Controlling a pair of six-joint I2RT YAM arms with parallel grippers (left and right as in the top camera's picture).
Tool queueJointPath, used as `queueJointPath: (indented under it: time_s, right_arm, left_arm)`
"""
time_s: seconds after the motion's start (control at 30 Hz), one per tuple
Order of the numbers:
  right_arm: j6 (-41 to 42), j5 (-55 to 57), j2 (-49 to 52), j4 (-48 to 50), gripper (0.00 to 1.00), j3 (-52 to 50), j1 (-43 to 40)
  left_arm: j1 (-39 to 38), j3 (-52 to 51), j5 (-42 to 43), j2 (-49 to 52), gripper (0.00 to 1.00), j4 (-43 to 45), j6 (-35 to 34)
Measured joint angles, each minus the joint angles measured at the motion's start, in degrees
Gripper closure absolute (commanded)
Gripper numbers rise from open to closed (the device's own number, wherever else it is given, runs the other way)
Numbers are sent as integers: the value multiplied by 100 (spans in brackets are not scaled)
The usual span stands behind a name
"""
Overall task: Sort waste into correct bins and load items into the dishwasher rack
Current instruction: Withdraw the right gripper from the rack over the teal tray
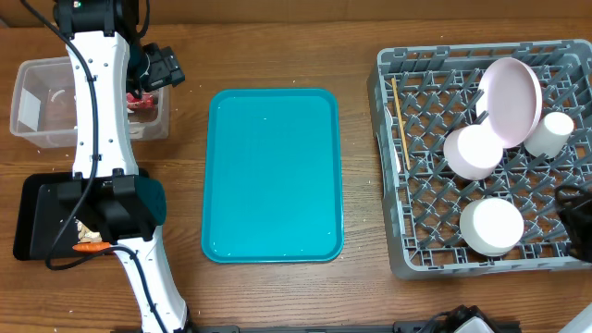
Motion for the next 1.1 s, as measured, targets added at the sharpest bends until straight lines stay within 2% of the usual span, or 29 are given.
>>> queueJointPath:
  time_s: [0.17,0.3,0.5,0.63,0.77,0.93,1.1]
  right_arm:
    - [208,354,-188,-72,76,2,564]
    - [542,909,-13,-52,76,-28,1056]
    - [942,1178,284,264,75,-472,1576]
    - [1064,1027,466,426,64,-581,2144]
    - [1193,791,468,732,36,-586,3195]
    - [1473,715,723,1436,33,-586,5031]
    - [1987,962,1467,2315,32,-588,6566]
  left_arm:
    - [0,2,0,0,0,2,0]
    - [0,2,0,0,0,0,0]
    - [0,2,0,0,0,0,0]
    - [0,0,0,0,0,2,0]
    - [0,2,0,0,0,0,0]
    - [0,2,0,0,0,0,0]
    - [0,2,0,0,0,4,0]
